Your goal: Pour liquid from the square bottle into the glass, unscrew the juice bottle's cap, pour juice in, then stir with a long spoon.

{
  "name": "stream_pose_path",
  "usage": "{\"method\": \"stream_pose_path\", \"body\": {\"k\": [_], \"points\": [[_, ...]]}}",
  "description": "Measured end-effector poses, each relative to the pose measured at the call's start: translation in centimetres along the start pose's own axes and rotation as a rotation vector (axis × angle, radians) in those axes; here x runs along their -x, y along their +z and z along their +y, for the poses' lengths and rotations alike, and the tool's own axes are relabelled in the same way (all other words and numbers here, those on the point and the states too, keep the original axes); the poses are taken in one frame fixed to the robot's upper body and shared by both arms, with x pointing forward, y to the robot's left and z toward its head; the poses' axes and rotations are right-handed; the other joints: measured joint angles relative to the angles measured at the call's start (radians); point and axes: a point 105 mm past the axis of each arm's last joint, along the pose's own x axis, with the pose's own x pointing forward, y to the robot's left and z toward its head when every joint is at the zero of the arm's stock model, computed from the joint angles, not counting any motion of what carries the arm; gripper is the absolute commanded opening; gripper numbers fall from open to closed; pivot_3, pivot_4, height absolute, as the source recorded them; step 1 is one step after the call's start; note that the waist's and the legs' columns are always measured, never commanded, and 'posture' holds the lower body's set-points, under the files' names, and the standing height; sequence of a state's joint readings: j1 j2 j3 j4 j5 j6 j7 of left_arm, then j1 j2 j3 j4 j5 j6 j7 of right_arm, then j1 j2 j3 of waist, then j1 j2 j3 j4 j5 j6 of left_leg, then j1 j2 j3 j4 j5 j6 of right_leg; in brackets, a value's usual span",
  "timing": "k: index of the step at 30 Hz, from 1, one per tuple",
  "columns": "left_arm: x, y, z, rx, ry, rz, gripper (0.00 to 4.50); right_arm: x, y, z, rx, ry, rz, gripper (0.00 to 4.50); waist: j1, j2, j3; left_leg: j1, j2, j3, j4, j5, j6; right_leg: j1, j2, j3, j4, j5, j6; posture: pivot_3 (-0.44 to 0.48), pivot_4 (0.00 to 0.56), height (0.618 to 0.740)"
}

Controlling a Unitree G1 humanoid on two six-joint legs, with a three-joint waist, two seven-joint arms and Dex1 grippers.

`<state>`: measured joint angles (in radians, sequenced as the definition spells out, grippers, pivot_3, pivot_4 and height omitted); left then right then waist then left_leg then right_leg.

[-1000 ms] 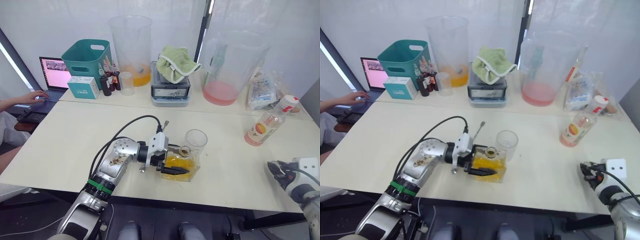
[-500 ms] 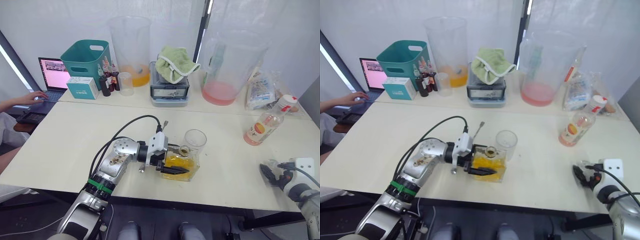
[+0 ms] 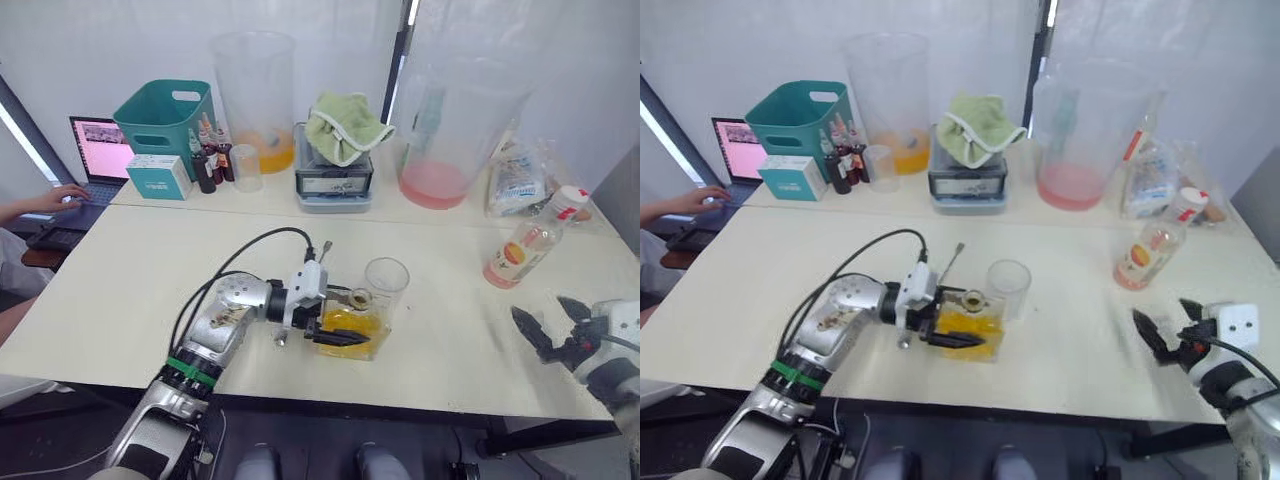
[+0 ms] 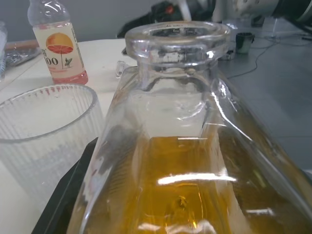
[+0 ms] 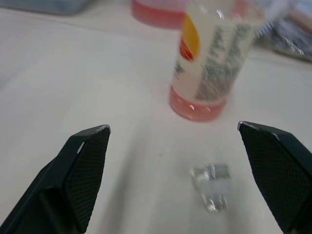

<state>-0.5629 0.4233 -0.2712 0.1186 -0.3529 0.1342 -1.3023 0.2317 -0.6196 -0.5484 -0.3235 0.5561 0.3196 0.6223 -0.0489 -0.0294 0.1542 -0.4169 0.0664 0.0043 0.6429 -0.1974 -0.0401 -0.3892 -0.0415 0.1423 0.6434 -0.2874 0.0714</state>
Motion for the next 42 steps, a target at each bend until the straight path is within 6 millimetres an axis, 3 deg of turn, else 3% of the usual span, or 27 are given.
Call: {"method": "stream_pose_path", "body": {"k": [3,7,9,16,20,26,33,42], "points": [[2.1,0.5,0.3,0.012,0.04,0.013,2.83,-0.1,1.8,2.5,-0.017,0.108,-0.036,4.45,-0.001,0.0,0.001,0.0,0.0,-0.001,0.0,0.0,0.0,0.0,0.0,-0.001,0.0,0.0,-0.001,0.0,0.15,0.74],[3.7,1.5,0.2,0.016,0.049,0.014,2.83,-1.0,1.8,7.0,-0.071,0.286,-0.018,4.45,0.008,-0.001,0.001,-0.002,0.0,-0.001,0.0,0.0,0.0,0.0,0.0,-0.001,-0.001,0.0,-0.001,0.0,0.15,0.74],[4.4,1.7,0.4,0.014,0.058,0.029,2.83,-1.2,1.7,8.2,-0.086,0.324,-0.014,4.45,0.012,-0.001,0.002,-0.003,0.0,-0.001,0.0,0.0,0.0,-0.001,0.0,-0.001,-0.001,0.0,-0.001,0.0,0.15,0.74],[5.4,4.7,6.6,-0.202,0.253,0.086,2.83,-1.7,0.5,10.1,-0.101,0.381,0.034,4.45,0.036,-0.004,0.004,-0.007,-0.001,-0.002,0.003,0.001,0.0,-0.003,0.0,-0.002,-0.002,0.0,-0.002,0.0,0.15,0.74],[2.8,4.8,9.9,-0.365,0.355,0.124,2.83,-2.0,0.3,10.3,-0.103,0.371,0.037,4.45,0.048,-0.005,0.004,-0.009,-0.003,-0.004,0.002,0.001,0.0,-0.002,0.0,-0.002,-0.003,0.0,-0.001,0.0,0.15,0.74],[-0.6,3.2,11.7,-0.548,0.421,0.199,2.83,-2.2,0.3,10.3,-0.112,0.352,0.03,4.45,0.042,-0.006,0.005,-0.013,-0.003,-0.005,0.002,0.001,0.001,-0.008,0.0,-0.001,-0.001,0.0,-0.001,0.0,0.15,0.74],[-2.4,2.9,12.4,-0.736,0.484,0.233,2.83,-2.4,0.2,10.2,-0.121,0.324,0.024,4.45,0.04,-0.006,0.005,-0.018,-0.005,-0.006,0.002,0.001,0.0,-0.014,0.0,0.0,0.003,0.0,-0.001,0.0,0.15,0.74],[-4.2,2.4,11.4,-0.948,0.442,0.245,2.83,-2.5,0.3,10.1,-0.12,0.305,0.021,4.45,0.044,-0.006,0.005,-0.019,-0.006,-0.006,0.002,0.001,-0.001,-0.014,0.0,0.0,0.004,0.0,-0.001,0.0,0.15,0.74]]}}
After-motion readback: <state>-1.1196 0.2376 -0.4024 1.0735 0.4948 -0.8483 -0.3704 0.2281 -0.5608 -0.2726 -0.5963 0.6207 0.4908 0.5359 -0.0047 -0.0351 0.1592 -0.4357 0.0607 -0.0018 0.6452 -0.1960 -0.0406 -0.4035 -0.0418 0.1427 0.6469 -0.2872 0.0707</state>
